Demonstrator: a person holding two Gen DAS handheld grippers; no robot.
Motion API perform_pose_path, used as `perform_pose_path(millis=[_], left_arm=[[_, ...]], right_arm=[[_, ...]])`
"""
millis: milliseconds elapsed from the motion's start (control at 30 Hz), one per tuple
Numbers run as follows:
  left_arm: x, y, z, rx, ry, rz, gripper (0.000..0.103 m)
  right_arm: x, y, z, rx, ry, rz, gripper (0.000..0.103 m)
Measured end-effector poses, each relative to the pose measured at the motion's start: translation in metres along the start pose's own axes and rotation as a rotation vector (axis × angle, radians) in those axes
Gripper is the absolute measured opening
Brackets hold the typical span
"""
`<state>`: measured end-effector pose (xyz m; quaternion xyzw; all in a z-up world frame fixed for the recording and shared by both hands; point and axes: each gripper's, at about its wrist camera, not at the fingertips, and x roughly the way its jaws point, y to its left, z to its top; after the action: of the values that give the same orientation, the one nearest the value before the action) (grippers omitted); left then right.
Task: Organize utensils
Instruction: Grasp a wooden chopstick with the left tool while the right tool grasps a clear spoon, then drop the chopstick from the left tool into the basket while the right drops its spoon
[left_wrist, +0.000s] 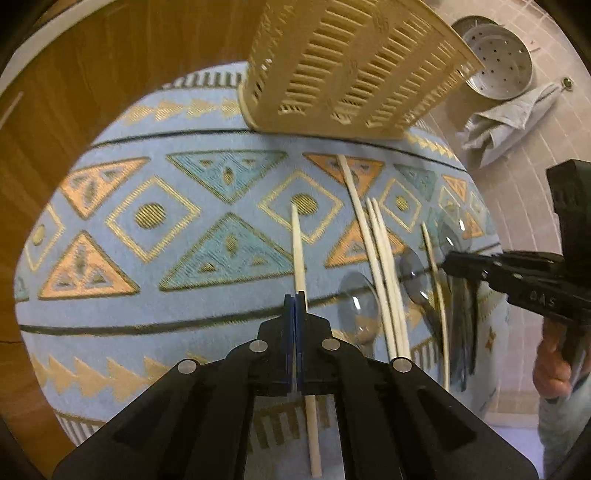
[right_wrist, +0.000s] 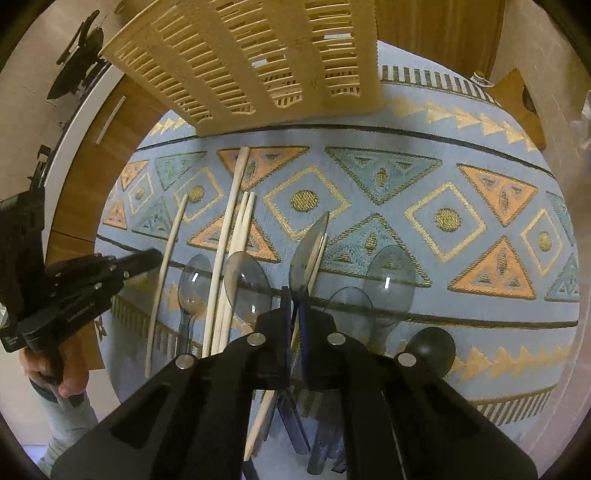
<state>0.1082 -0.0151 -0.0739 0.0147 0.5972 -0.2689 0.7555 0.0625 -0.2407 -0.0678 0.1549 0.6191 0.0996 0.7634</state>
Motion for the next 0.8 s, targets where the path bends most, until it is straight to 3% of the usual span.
perform_pose_path(millis=[67, 200, 333, 367, 467, 567, 667, 800], left_arm=[[0.000, -0.004, -0.001, 0.011, 0.013, -0.008, 0.020], [0.006, -0.017, 0.002, 0.059, 0.044, 0.057, 0.022], [0.014, -0.036, 0.008, 0.153, 0.095, 0.165, 0.016], [0.016, -0.042, 0.009, 0.175, 0.100, 0.203, 0.005], [0.017, -0.051, 0.010, 0.202, 0.088, 0.250, 0.003], [0.007, -0.052, 0.006, 0.170, 0.003, 0.210, 0.003], [-0.031, -0.053, 0.003, 0.127, -0.172, 0.137, 0.003], [-0.096, -0.060, 0.001, 0.109, -0.425, 0.069, 0.003]], right_arm=[[0.000, -0.001, -0.002, -0.002, 0.004, 0.012, 0.003], [0.000, -0.004, -0.003, -0.012, 0.011, 0.030, 0.003], [0.002, -0.001, -0.003, -0.022, 0.016, 0.031, 0.003], [0.001, -0.001, -0.003, -0.029, 0.013, 0.029, 0.003], [-0.006, 0.001, -0.005, -0.057, -0.009, 0.030, 0.003], [-0.022, 0.005, -0.009, -0.106, -0.070, 0.039, 0.003], [-0.040, 0.007, -0.013, -0.147, -0.139, 0.080, 0.003], [-0.082, 0.018, -0.015, -0.216, -0.302, 0.129, 0.003]])
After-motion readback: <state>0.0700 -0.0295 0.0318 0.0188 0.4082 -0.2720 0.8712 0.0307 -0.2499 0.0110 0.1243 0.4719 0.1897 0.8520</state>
